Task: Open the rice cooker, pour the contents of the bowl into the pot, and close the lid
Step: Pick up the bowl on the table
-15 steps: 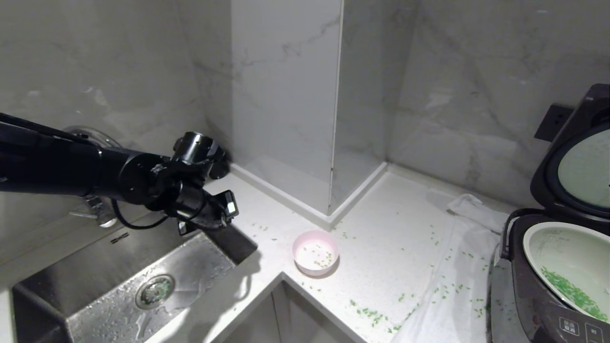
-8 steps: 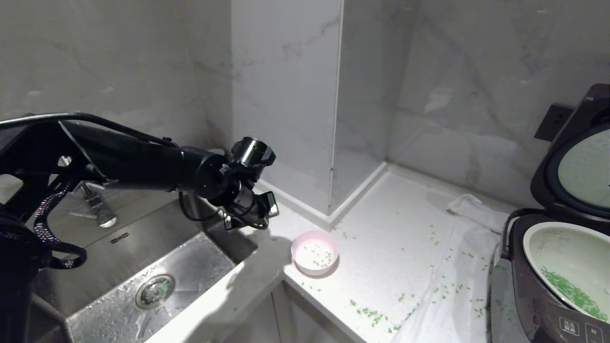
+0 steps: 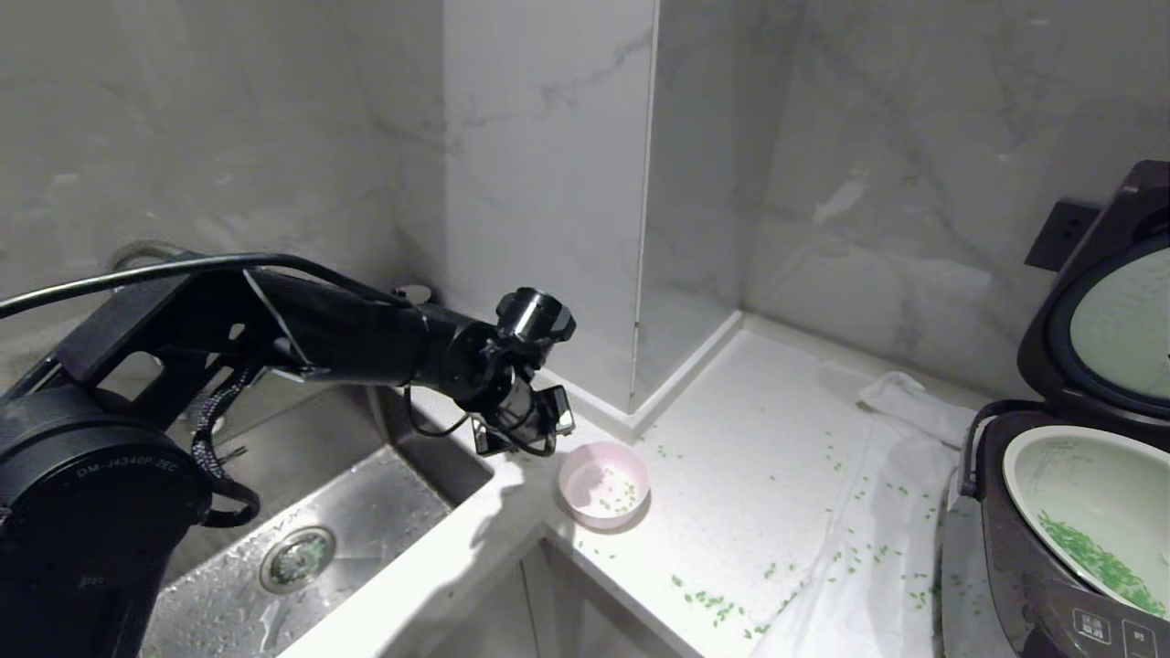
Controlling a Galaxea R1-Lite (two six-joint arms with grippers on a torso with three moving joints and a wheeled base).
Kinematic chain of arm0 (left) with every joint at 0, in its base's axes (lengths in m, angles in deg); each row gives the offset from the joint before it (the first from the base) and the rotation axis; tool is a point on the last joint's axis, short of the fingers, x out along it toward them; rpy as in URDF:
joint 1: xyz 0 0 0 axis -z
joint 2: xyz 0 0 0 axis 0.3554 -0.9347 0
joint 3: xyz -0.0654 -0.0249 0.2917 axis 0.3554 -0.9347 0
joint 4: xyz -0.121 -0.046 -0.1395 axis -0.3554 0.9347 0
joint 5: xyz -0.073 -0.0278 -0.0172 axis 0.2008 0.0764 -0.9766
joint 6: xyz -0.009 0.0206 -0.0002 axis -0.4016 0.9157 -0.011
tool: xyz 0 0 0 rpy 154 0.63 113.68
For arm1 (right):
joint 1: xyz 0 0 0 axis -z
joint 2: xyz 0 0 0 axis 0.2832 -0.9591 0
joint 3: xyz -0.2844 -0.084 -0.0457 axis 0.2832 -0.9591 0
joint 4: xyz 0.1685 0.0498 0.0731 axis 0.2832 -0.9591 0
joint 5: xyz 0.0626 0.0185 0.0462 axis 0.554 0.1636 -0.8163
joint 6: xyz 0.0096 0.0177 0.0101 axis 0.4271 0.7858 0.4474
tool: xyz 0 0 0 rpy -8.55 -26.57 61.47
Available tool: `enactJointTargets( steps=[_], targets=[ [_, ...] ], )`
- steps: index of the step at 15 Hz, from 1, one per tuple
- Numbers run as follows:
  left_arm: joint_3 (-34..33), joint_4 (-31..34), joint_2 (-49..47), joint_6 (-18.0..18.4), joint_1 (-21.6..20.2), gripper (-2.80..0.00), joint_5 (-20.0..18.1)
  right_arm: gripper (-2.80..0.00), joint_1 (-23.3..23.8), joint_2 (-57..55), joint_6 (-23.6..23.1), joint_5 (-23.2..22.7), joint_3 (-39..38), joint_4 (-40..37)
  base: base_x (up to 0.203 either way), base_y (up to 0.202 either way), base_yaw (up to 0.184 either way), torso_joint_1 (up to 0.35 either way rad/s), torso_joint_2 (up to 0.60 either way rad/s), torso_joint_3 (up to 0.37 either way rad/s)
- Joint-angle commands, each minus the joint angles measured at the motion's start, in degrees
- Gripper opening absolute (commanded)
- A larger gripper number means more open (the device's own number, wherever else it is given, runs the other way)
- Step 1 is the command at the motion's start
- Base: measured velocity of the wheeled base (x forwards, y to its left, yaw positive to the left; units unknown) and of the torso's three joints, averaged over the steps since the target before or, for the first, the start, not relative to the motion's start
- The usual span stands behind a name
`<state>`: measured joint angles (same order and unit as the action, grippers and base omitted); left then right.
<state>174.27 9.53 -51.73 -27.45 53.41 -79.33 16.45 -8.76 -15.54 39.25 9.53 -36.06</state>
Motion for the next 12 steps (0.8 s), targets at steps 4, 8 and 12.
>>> enactJointTargets(
  steps=[4, 8, 12],
  targets=[
    [0.61, 0.12, -2.94, -0.55, 2.12, 0.00, 0.26, -2.80, 0.00, 0.00, 0.05, 0.00, -0.09, 0.00, 0.000, 0.000, 0.000, 0.000, 0.00, 0.000],
    [-6.80, 0.37, 5.66, -2.00, 1.85, 0.00, 0.14, -2.80, 0.00, 0.00, 0.06, 0.00, -0.09, 0.00, 0.000, 0.000, 0.000, 0.000, 0.00, 0.000],
    [-25.86, -4.50, 27.61, -0.71, -0.76, -2.80, -0.08, -2.80, 0.00, 0.00, -0.02, 0.00, -0.09, 0.09, 0.000, 0.000, 0.000, 0.000, 0.00, 0.000]
  ],
)
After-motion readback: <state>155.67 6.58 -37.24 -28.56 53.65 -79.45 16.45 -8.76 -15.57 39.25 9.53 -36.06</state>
